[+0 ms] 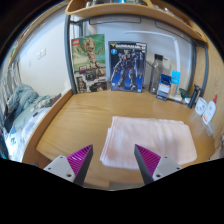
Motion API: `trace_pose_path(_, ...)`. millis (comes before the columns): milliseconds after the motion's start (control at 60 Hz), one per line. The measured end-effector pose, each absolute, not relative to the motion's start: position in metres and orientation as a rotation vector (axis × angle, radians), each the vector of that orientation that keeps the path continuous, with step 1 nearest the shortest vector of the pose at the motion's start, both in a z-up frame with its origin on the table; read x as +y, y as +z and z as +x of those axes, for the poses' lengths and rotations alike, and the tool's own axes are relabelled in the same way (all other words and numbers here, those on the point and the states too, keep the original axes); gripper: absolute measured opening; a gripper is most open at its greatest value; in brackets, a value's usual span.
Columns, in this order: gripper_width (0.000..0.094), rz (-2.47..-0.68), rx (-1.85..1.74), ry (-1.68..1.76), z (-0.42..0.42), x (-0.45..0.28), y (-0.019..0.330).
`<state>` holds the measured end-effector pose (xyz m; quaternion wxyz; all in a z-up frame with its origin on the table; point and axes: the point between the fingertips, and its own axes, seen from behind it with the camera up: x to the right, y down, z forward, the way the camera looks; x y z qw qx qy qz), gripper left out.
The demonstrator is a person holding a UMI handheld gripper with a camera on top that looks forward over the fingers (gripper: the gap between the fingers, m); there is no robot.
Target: Fold towel
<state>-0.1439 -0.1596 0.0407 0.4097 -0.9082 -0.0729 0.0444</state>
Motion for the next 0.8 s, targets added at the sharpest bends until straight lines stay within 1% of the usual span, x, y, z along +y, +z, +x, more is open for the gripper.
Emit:
trace_pose_path(183, 0.0788, -2.321, -0.196, 0.015, -0.153, -0.094, 0.005)
trace_pose_path(267, 0.0697, -2.365, -0.204, -0.032, -0.15, -0.086, -0.014)
trace_pose_path(283, 0.0695, -2.361, -0.205, -0.023, -0.152, -0.084, -0.015)
trace_pose_path(317, 0.0619, -2.35, -0.189, -0.022, -0.152, -0.081, -0.014)
trace_pose_path(333, 0.0662, -2.358, -0.189, -0.026, -0.151, -0.083, -0.015)
trace_pose_path(367, 0.056, -2.349, -0.19, -0.029, -0.149, -0.083, -0.016)
trace_pose_path(383, 0.055, -2.346, -0.195, -0.032, -0.148, -0.084, -0.016)
trace_pose_path(400, 0.0497, -2.343, -0.197, -0.033, -0.147, -0.084, -0.016)
trace_pose_path(500, 0.0091, -2.328, -0.215, -0.104, -0.132, -0.078, -0.014)
trace_pose_path(517, 0.0036, -2.317, -0.222, -0.107, -0.131, -0.081, -0.015)
trace_pose_path(633, 0.0035, -2.346, -0.247, -0.073, -0.135, -0.083, -0.015)
trace_pose_path(683, 0.0035, -2.368, -0.227, -0.006, -0.136, -0.083, -0.009)
trace_pose_path(733, 0.0035, -2.363, -0.177, 0.063, -0.134, -0.08, 0.01)
trace_pose_path(800, 0.0035, -2.319, -0.123, 0.114, -0.122, -0.072, 0.051)
